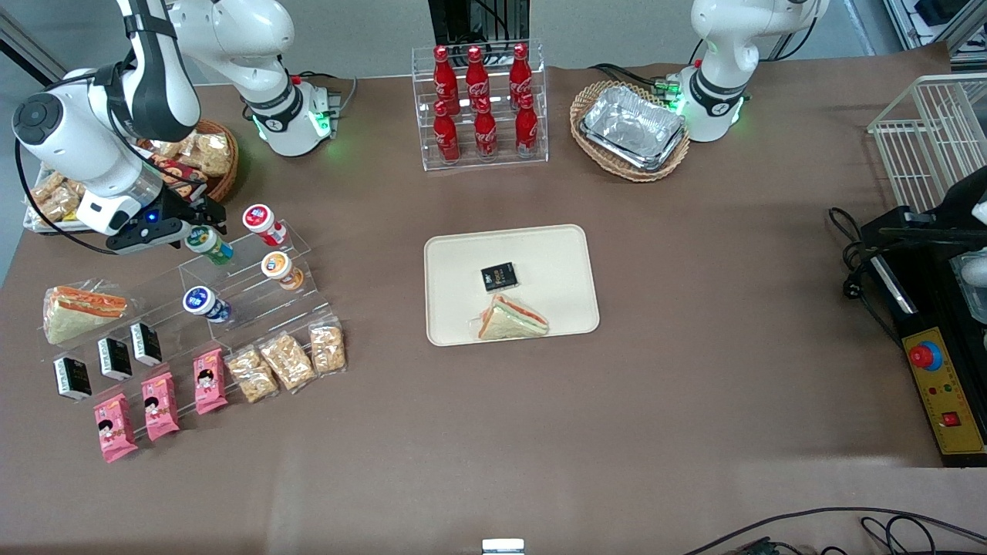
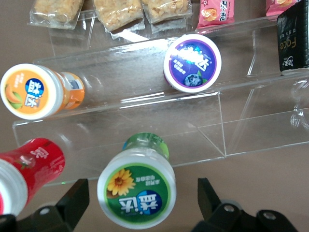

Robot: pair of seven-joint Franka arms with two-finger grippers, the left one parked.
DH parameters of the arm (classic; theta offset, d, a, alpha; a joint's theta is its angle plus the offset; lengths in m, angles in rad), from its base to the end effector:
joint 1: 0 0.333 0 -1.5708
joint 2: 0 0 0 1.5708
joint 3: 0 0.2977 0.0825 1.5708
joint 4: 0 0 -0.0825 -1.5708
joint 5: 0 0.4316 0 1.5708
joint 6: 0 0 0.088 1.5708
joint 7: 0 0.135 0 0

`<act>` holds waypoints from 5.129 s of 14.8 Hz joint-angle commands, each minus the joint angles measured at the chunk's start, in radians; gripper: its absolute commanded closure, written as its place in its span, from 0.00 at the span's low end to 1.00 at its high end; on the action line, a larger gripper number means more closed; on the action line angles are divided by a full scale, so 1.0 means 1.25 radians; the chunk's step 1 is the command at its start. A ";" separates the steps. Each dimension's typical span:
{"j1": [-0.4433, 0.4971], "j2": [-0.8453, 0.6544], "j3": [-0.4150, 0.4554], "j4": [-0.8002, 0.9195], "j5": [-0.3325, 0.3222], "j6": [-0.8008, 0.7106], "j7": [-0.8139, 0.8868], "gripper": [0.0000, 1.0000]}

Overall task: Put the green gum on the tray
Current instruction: 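Close the right gripper on the green gum bottle's cap, then lift the green gum bottle out of the rack with the right gripper, then carry the green gum bottle over the cream tray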

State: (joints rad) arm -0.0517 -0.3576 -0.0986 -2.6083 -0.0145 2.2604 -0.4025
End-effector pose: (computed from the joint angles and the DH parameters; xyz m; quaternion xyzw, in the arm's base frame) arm 0.4452 -0.0641 0.2987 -0.9910 -0.1333 -0.0071 0.0101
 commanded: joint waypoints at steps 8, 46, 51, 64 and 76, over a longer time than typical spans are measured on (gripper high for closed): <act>0.006 -0.017 0.002 -0.018 0.015 0.014 0.056 0.72; 0.009 0.182 0.600 0.441 0.202 -0.222 1.017 0.84; 0.018 0.310 0.647 0.338 0.129 0.021 1.156 0.83; 0.120 0.612 0.646 0.350 -0.251 0.202 1.550 0.83; 0.131 0.638 0.640 0.351 -0.261 0.218 1.553 0.13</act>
State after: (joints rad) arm 0.1073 0.4108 0.7037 -2.1905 -0.3015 2.5192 1.5076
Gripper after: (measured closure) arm 0.176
